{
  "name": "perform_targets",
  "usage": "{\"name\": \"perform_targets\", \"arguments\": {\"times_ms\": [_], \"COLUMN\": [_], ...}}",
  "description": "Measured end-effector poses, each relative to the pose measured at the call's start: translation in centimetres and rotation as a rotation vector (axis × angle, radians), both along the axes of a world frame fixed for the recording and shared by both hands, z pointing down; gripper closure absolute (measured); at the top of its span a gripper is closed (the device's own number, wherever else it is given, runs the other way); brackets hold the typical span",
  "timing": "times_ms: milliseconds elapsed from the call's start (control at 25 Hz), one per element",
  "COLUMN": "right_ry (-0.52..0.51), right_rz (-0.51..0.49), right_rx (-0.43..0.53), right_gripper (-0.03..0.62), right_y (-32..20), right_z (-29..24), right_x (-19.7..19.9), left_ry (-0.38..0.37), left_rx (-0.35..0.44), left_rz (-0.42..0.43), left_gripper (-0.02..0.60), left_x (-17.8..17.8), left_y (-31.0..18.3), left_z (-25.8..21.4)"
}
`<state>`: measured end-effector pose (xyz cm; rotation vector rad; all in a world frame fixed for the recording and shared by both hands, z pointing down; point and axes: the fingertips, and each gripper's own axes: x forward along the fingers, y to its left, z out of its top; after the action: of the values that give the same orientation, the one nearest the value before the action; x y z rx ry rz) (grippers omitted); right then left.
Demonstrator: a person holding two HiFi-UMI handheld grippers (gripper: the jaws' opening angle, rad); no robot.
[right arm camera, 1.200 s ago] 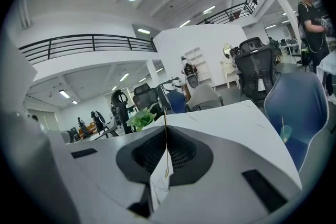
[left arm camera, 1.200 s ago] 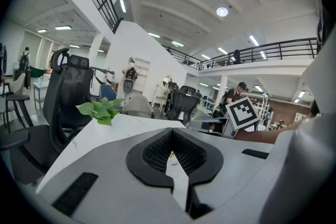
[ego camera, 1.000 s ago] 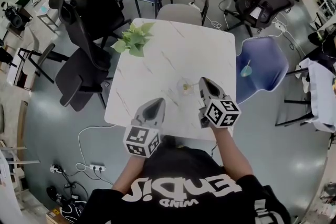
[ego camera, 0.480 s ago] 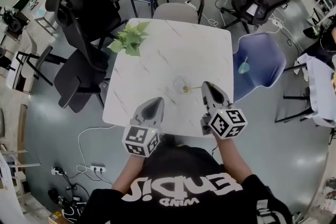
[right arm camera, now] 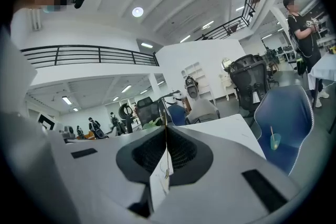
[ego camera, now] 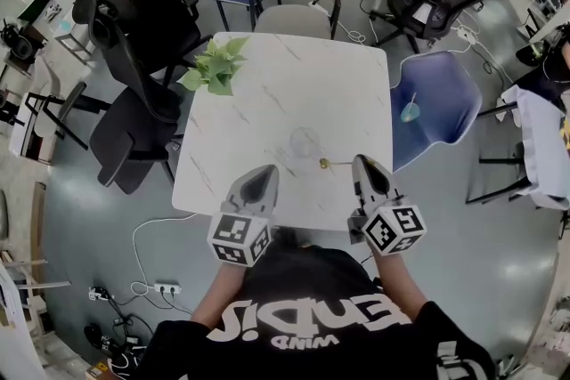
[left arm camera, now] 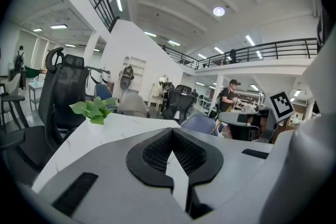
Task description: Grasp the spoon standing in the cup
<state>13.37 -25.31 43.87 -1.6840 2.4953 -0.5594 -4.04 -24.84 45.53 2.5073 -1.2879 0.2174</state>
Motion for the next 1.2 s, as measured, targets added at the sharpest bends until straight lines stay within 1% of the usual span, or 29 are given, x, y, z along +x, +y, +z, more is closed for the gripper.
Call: {"name": "perform_targets", "arguments": {"times_ms": [360,640,880,1200], "right_ry": [0.031,0.043,0.033,0.047], "right_rz": [0.035,0.039,0.043,0.039], "right_rx": [-0.012,-0.013,-0.016,-0.015], "right_gripper": [0.579,0.579,0.579,0.580], "right_y": [1.8,2.4,2.6,3.0], "right_z": [1.5,2.6,2.6,2.6], "right_x": [1.9,1.7,1.8,1.7], "left_ry": [0.001,0.007,0.009,0.015], "left_rx": [-0.001,0.002,0.004,0.004], "left_rz": [0.003,0.010,0.007,0.009], "left_gripper": [0.568,0.568,0.568,0.568], "left_x": [0.3,0.5,0.5,0.7], "left_y": [0.1,0.3,0.7,1.1], "left_z": [0.1,0.2,0.0,0.0]}}
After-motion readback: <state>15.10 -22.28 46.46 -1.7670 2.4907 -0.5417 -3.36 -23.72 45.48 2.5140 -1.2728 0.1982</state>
